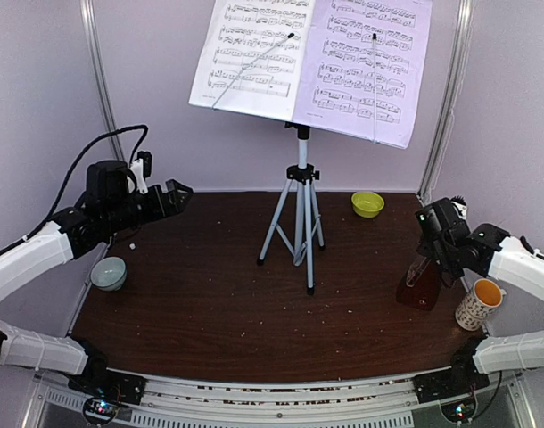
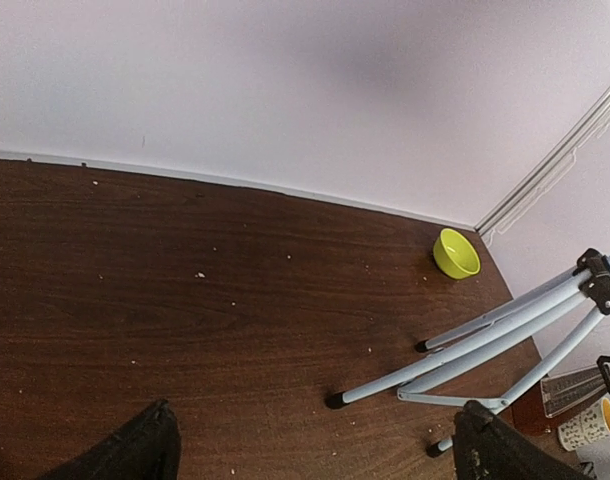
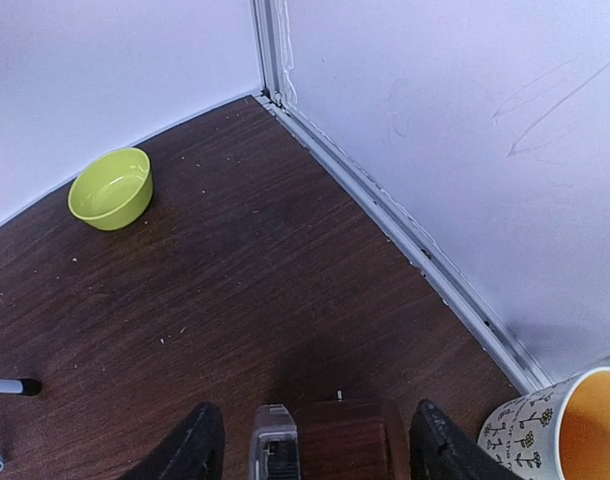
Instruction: Set up the instrument practice props
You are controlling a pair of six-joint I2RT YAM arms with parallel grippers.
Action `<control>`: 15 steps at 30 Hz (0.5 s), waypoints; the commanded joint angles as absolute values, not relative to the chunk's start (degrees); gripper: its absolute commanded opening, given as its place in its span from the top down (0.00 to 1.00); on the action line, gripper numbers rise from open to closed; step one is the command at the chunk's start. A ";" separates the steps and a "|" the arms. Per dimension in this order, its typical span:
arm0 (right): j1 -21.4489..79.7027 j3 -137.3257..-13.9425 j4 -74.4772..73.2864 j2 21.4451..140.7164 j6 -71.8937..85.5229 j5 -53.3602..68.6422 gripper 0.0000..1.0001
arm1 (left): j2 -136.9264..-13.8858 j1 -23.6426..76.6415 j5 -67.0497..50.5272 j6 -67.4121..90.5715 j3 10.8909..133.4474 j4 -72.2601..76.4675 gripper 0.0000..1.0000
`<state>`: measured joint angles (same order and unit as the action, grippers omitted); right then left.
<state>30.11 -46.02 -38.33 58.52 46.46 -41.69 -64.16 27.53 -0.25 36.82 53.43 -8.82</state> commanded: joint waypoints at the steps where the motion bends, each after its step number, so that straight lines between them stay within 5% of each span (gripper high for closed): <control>1: 30.34 -45.56 -37.44 59.85 46.28 -42.05 0.40 | -64.41 28.84 -1.09 36.57 52.91 -5.54 0.02; 15: 31.11 -41.37 -24.59 51.01 24.65 -24.74 0.63 | -67.63 32.25 -2.97 31.96 55.92 -6.74 0.02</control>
<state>30.52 -42.81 -31.79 54.85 34.06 -33.80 -66.70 30.70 -1.93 34.89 53.41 -8.64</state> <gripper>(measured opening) 0.481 0.977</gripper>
